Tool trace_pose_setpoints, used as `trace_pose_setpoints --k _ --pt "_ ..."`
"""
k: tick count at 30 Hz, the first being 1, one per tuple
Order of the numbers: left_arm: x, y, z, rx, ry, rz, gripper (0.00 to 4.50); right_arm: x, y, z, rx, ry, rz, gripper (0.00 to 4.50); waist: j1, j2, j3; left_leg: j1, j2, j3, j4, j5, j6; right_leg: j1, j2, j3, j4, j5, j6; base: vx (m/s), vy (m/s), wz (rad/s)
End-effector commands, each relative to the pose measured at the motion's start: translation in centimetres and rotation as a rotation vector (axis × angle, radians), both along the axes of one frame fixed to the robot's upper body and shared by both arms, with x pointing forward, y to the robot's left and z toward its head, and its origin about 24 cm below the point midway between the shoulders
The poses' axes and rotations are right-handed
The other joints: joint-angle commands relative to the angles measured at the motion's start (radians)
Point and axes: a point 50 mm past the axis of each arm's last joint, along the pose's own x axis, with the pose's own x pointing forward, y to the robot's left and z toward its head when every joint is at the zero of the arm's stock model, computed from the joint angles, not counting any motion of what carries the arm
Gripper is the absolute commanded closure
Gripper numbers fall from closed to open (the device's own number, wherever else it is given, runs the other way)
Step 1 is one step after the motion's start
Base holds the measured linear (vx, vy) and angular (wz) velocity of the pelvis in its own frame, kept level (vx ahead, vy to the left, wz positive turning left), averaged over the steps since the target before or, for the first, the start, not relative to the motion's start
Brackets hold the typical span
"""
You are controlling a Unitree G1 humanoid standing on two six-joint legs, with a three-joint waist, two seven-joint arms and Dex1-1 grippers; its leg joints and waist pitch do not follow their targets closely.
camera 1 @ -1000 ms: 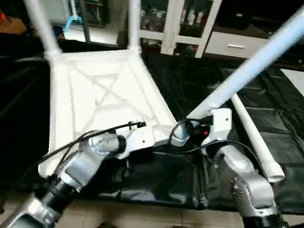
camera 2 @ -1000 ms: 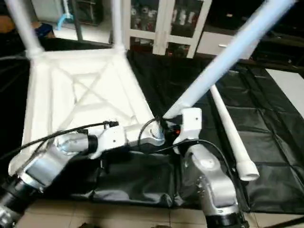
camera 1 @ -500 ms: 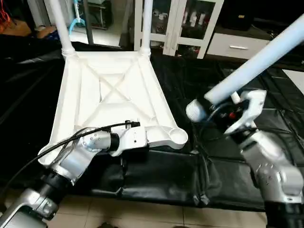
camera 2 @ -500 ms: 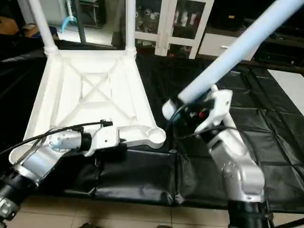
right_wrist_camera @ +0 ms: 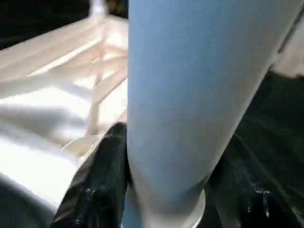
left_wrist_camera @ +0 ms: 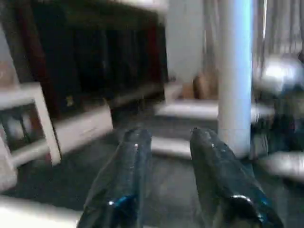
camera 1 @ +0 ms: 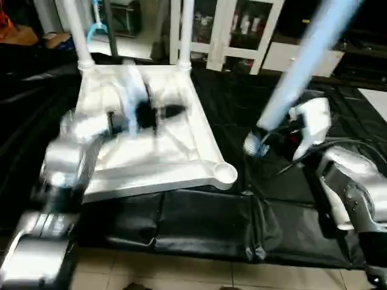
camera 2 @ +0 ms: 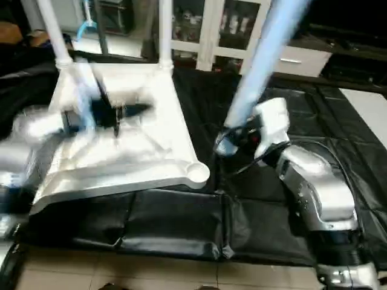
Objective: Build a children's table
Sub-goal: Pick table leg
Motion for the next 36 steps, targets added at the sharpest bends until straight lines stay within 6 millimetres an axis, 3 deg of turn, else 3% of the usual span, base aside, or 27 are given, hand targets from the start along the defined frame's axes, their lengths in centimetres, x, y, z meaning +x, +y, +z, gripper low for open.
trace_pose_setpoints --k 1,4,6,10,11,17,18,19,22,23,28,36 --pt "-0.7 -2.1 1.0 -0.107 0.048 -0.081 2.6 -0.4 0.8 0.2 -0.092 0.053 0.074 2.57 0.008 0.009 -0.071 0.028 0.037 -0.013 -0.064 -0.143 -0.006 0.046 -0.048 0.035 -0.058 -0.094 -0.236 0.0 0.0 0.0" --pt "-1.3 -4.8 1.4 -0.19 0.11 -0.123 2.41 -1.8 2.2 -0.6 -0.25 0.115 0.217 2.57 0.018 0.01 -0.073 0.027 0.038 -0.01 -0.06 -0.112 0.008 0.049 -0.047 0.037 -0.056 -0.029 -0.251 0.0 0.0 0.0" --pt "-1.5 -5.3 1.3 -0.207 0.131 -0.138 2.19 -2.0 2.4 -0.8 -0.292 0.117 0.24 2.57 0.023 0.004 -0.073 0.026 0.038 -0.009 -0.058 -0.115 0.016 0.051 -0.049 0.039 -0.058 -0.035 -0.245 0.0 0.0 0.0" --pt "-1.3 -6.0 1.3 -0.234 0.207 -0.123 1.86 -2.0 2.5 -1.0 -0.38 0.099 0.251 2.57 0.022 0.002 -0.068 0.026 0.036 -0.011 -0.061 -0.164 -0.004 0.047 -0.048 0.039 -0.071 -0.146 -0.213 0.0 0.0 0.0" --pt "-1.0 -6.2 1.5 -0.262 0.244 -0.094 1.78 -2.1 2.6 -1.1 -0.408 0.103 0.258 2.57 0.021 0.009 -0.066 0.03 0.038 -0.013 -0.062 -0.195 -0.024 0.043 -0.048 0.038 -0.074 -0.193 -0.199 0.0 0.0 0.0" --pt "-0.9 -5.7 2.7 -0.375 0.302 -0.08 1.35 -1.9 2.6 -0.7 -0.438 0.091 0.242 2.57 0.02 0.005 -0.069 0.026 0.035 -0.017 -0.061 -0.197 -0.026 0.045 -0.046 0.037 -0.075 -0.186 -0.187 0.0 0.0 0.0" --pt "-0.9 -5.6 2.8 -0.379 0.306 -0.08 1.35 -1.9 2.5 -0.7 -0.442 0.087 0.234 2.57 0.021 0.011 -0.069 0.027 0.035 -0.017 -0.061 -0.196 -0.027 0.045 -0.046 0.036 -0.074 -0.182 -0.188 0.0 0.0 0.0" --pt "-0.9 -5.5 2.8 -0.378 0.312 -0.076 1.35 -1.7 2.4 -0.6 -0.442 0.08 0.222 2.57 0.019 0.007 -0.07 0.024 0.034 -0.017 -0.06 -0.183 -0.024 0.047 -0.045 0.036 -0.072 -0.162 -0.19 0.0 0.0 0.0" --pt "-0.6 -5.1 2.4 -0.362 0.335 -0.047 1.35 -1.3 2.3 -0.4 -0.433 0.059 0.188 2.57 0.02 0.009 -0.072 0.025 0.034 -0.016 -0.059 -0.163 -0.019 0.047 -0.044 0.036 -0.069 -0.129 -0.197 0.0 0.0 0.0" --pt "-0.6 -5.1 2.3 -0.352 0.346 -0.038 1.61 -1.2 2.3 -0.3 -0.436 0.052 0.181 2.57 0.02 0.011 -0.072 0.026 0.034 -0.016 -0.059 -0.159 -0.018 0.047 -0.044 0.036 -0.068 -0.121 -0.2 0.0 0.0 0.0" --pt "-0.6 -5.1 2.1 -0.356 0.383 -0.024 2.04 -1.0 2.4 -0.1 -0.428 0.037 0.164 2.57 0.021 0.011 -0.072 0.028 0.034 -0.015 -0.059 -0.16 -0.019 0.048 -0.044 0.037 -0.066 -0.104 -0.211 0.0 0.0 0.0" --pt "-0.1 -4.5 2.9 -0.407 0.358 0.039 2.61 -0.5 2.5 0.3 -0.431 -0.011 0.122 2.59 0.02 0.01 -0.072 0.026 0.033 -0.016 -0.059 -0.166 -0.025 0.049 -0.044 0.037 -0.068 -0.12 -0.199 0.0 0.0 0.0"
